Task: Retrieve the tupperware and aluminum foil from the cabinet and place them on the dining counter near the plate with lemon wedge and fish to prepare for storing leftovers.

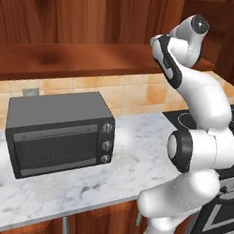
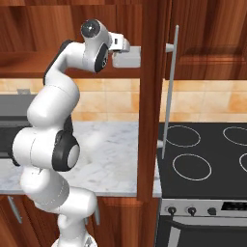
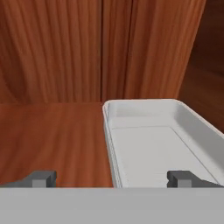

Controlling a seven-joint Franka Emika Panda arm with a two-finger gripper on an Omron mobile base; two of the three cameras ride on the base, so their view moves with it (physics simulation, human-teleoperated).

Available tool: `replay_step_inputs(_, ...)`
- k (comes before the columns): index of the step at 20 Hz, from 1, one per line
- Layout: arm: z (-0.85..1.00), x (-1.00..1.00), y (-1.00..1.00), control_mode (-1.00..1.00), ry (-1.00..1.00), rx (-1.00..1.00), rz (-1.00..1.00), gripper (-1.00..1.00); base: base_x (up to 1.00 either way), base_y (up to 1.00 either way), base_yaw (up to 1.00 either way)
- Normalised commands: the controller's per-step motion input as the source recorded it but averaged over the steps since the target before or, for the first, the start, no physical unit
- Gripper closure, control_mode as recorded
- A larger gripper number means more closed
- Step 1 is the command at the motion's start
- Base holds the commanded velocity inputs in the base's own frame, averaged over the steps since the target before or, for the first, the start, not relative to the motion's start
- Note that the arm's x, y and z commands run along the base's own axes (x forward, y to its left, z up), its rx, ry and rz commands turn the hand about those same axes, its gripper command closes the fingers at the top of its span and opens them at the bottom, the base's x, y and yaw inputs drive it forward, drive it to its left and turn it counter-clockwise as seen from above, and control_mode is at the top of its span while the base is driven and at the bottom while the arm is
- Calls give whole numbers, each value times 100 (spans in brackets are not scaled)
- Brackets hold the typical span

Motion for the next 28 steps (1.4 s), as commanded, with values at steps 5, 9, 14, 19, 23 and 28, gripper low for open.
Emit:
replay_step_inputs(5,-23,53,-9,-100,8,2,0,-100,0,0,0)
replay_step_inputs(9,-33,20,-2,-100,14,0,0,-100,0,0,0)
replay_step_inputs(14,-26,7,0,-100,8,0,0,100,0,0,0)
replay_step_inputs(19,-30,0,0,-100,-8,0,-5,100,0,0,0)
replay_step_inputs(23,-44,-2,0,-100,-26,0,-8,100,0,0,0)
replay_step_inputs(28,-2,-24,6,-100,-12,0,-2,100,0,0,0)
